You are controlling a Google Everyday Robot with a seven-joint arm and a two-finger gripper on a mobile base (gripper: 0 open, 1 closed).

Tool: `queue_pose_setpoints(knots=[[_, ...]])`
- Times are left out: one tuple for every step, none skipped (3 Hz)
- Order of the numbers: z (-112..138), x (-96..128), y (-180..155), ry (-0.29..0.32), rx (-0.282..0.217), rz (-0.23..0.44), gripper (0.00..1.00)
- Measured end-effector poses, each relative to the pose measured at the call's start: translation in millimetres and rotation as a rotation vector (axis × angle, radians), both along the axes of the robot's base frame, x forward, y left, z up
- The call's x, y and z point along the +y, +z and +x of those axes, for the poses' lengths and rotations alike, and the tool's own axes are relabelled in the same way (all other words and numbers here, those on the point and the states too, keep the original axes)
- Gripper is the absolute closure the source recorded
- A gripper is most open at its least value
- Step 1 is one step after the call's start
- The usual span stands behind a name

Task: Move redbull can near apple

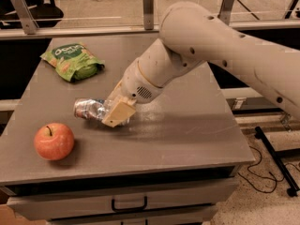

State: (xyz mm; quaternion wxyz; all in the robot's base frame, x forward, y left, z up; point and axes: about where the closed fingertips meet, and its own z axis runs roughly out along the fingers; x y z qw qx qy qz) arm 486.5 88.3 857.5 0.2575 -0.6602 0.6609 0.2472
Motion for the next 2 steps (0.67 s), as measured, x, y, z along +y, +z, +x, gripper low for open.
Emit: queue_pose_setpoints(knots=[[-6.9,4.1,-2.7,0.01,0.016,0.004,0.36],[-13.6,7.9,-4.2,0.019,0.027,0.01,0.12]])
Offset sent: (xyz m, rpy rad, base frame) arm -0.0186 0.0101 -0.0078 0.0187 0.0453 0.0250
